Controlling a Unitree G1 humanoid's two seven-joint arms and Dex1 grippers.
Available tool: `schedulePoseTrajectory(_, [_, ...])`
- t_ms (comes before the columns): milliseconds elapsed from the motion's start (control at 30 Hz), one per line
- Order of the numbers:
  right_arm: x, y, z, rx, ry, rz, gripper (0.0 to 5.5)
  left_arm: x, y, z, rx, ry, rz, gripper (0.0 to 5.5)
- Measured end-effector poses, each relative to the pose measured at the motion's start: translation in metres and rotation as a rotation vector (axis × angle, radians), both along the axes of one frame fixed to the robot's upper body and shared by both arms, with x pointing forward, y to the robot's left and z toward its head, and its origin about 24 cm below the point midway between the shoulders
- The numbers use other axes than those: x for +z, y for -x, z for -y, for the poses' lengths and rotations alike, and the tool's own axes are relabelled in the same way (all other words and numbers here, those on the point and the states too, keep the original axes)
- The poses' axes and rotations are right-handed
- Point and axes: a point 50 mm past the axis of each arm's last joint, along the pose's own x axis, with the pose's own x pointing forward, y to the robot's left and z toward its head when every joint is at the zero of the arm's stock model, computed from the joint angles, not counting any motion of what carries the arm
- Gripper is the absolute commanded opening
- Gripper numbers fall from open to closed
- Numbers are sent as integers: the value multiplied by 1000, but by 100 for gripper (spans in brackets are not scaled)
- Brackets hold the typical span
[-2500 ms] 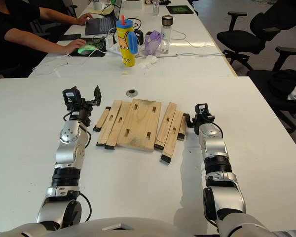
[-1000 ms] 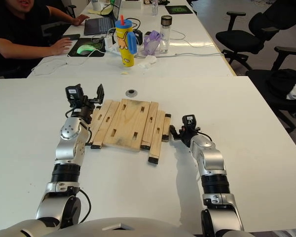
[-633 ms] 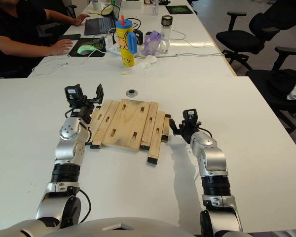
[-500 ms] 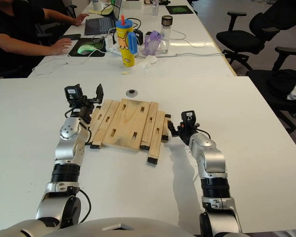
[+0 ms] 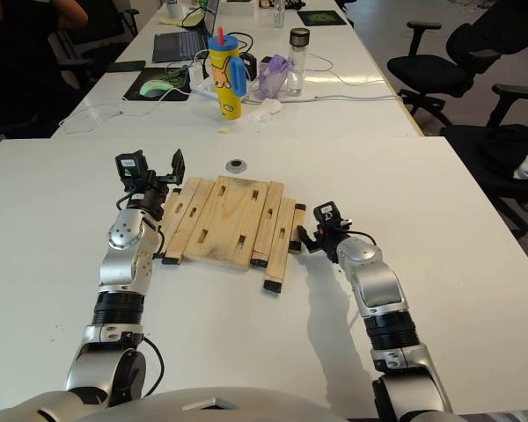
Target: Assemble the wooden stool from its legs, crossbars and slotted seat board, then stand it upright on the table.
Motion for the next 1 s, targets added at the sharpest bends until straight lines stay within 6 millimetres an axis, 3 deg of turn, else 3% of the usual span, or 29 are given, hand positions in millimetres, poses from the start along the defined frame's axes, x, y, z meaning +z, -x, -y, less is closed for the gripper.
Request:
schedulePoseTrajectory(167, [-4, -1, 10, -48, -72, -37, 401, -1, 0, 2, -2, 5, 4, 453])
schedulePoseTrajectory(267, [-5, 3, -2, -55, -216, -70, 401, -3, 0, 2, -3, 5, -3, 453])
schedulePoseTrajectory(433, [5, 4, -8, -57, -285, -47, 401, -3, 0, 1, -1, 5, -6, 453])
schedulePoseTrajectory(1000, [0, 22, -26, 28, -256, -125, 401, -3, 0, 1, -1, 4, -4, 453])
